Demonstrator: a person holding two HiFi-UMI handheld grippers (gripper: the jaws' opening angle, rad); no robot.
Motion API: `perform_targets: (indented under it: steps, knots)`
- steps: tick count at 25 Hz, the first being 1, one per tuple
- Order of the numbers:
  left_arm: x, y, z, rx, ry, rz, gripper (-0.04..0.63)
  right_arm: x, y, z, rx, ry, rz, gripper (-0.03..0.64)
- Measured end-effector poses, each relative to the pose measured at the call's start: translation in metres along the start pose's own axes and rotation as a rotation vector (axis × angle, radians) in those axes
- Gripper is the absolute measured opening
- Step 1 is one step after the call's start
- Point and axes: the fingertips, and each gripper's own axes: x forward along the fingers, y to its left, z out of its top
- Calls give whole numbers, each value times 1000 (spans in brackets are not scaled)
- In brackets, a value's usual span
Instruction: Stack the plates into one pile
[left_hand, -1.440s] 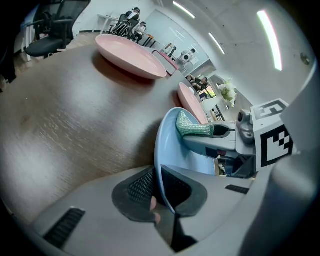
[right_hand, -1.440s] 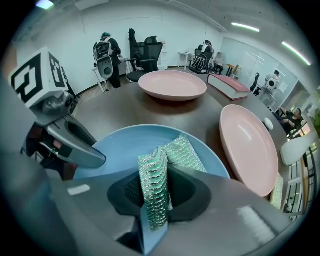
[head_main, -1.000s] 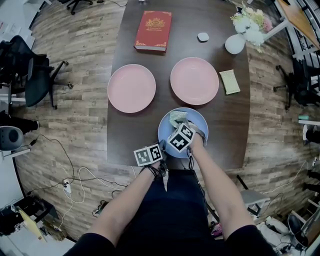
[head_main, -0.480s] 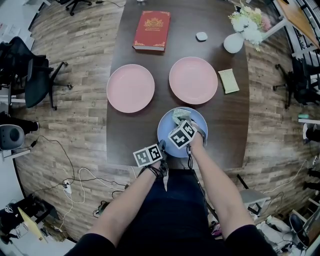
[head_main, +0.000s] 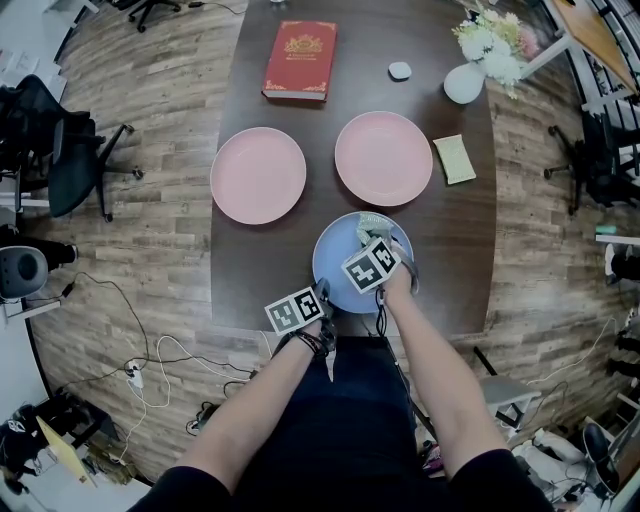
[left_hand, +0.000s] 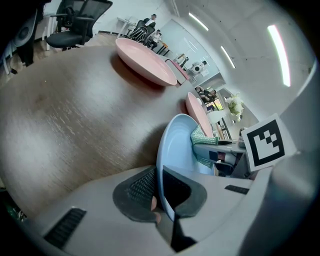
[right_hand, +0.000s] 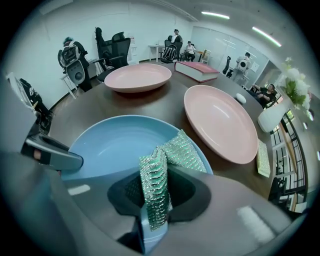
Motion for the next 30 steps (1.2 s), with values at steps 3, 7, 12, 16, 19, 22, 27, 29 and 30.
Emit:
perform_targets:
  steps: [3, 7, 12, 16, 19, 22, 27, 29, 30]
  knots:
    - [-1, 1, 0, -7, -5, 3, 11, -1, -5, -6, 11, 15, -18, 83]
    - [0, 2, 1, -16, -9, 7, 11, -3, -9, -15, 27, 33, -26, 83]
    - [1, 2, 1, -25, -11, 13, 11, -7, -12, -25, 56, 48, -29, 83]
    - [1, 2, -1, -24, -7, 10, 11, -9, -11, -32, 74, 51, -28, 83]
    - [0, 2, -1, -20, -2, 9, 11, -11, -10, -35, 84, 51, -28, 83]
    - [1, 1, -2, -10, 13, 5, 11, -12, -11, -37, 88, 52, -30, 83]
    - [1, 0, -4, 5, 45, -6, 11, -13, -11, -37, 86, 42, -27, 83]
    - [2, 0, -5, 8, 49, -11, 9, -13, -11, -38, 85, 38, -26, 83]
    - [2, 0, -5, 9, 51, -14, 9, -12, -11, -38, 85, 36, -24, 83]
